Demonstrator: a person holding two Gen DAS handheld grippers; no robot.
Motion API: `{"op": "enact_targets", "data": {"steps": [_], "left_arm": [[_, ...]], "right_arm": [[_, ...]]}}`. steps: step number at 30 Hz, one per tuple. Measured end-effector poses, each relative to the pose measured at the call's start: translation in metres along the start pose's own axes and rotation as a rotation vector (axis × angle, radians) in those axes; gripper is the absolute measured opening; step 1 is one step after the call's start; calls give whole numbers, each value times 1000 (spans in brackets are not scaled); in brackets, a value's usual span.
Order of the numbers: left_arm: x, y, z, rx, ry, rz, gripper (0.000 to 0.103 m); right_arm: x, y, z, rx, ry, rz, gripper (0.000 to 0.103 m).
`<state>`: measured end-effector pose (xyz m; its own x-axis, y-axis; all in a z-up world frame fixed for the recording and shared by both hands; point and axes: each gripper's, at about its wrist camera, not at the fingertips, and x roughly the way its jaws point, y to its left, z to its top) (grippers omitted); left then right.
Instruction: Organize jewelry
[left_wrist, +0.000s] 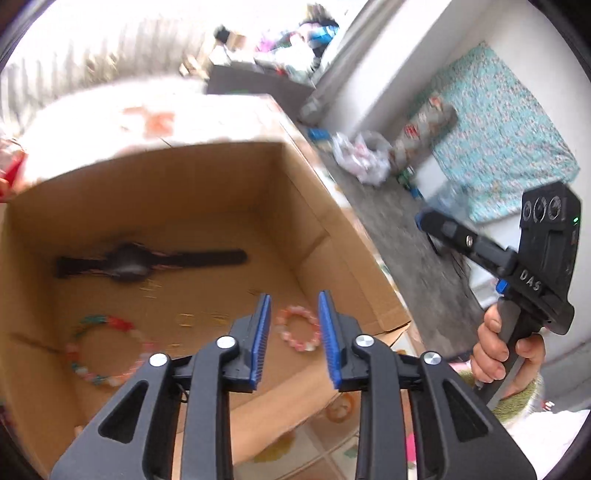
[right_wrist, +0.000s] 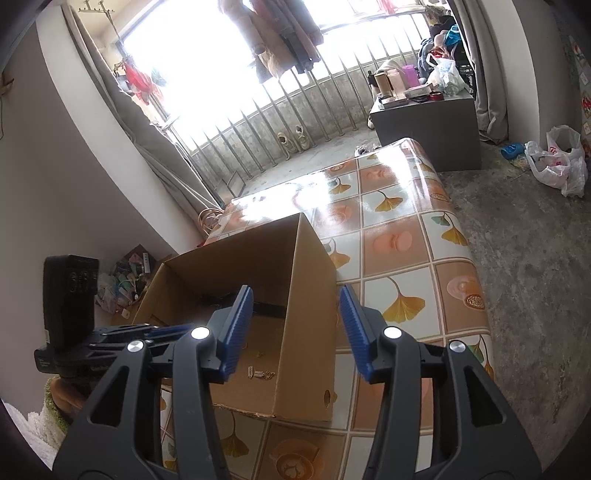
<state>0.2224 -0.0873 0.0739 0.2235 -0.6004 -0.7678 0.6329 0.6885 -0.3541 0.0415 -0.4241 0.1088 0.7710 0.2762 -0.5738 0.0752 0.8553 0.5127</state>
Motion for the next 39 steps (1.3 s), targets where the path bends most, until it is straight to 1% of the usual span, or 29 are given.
{"op": "enact_targets", "data": {"steps": [1,3,4,5,6,8,9,10,12,13,14,15,17,18,21,24,28,33,39], "left_arm": [[-15,5,-5,-1,-43,42,34],[-47,18,-17,-27,-131,142,49],[-59,28,-23,-50,-160,176,53],[-75,41,-31,-92,-193,213,60],[-87,54,-40,-139,-217,240,68],[-102,78,-56,-220,-230,282,73],[-105,97,-66,-280,-217,303,73],[-106,109,-73,-319,-205,305,73],[-95,134,-87,-409,-152,285,73],[-86,139,-92,-443,-126,252,73],[-79,143,-99,-467,-110,202,73],[-73,146,-106,-491,-100,136,73],[-66,143,-111,-512,-96,40,73],[-66,139,-112,-507,-105,42,74],[-69,131,-114,-480,-117,71,74],[-71,126,-114,-469,-124,83,74],[-73,118,-116,-462,-115,84,74],[-80,108,-136,-470,-124,59,74],[-92,98,-159,-470,-128,51,74]], "right_arm": [[0,1,-3,7,5,2,53],[3,1,-8,29,23,19,56],[7,0,-11,45,37,33,58],[12,0,-15,58,56,42,62],[17,0,-19,66,75,43,63],[30,1,-29,76,123,37,64],[37,2,-32,80,147,37,64],[44,2,-36,87,173,36,64],[54,3,-41,88,208,27,64],[61,4,-44,85,228,14,64],[64,5,-45,81,241,8,64],[68,7,-47,75,258,7,64],[74,10,-49,75,285,29,64],[74,13,-50,69,290,32,67],[75,25,-51,17,296,-16,67],[76,29,-51,-6,303,-42,67],[75,32,-54,-16,310,-72,67],[63,36,-65,-5,323,-95,67],[46,44,-88,2,323,-127,67]]}}
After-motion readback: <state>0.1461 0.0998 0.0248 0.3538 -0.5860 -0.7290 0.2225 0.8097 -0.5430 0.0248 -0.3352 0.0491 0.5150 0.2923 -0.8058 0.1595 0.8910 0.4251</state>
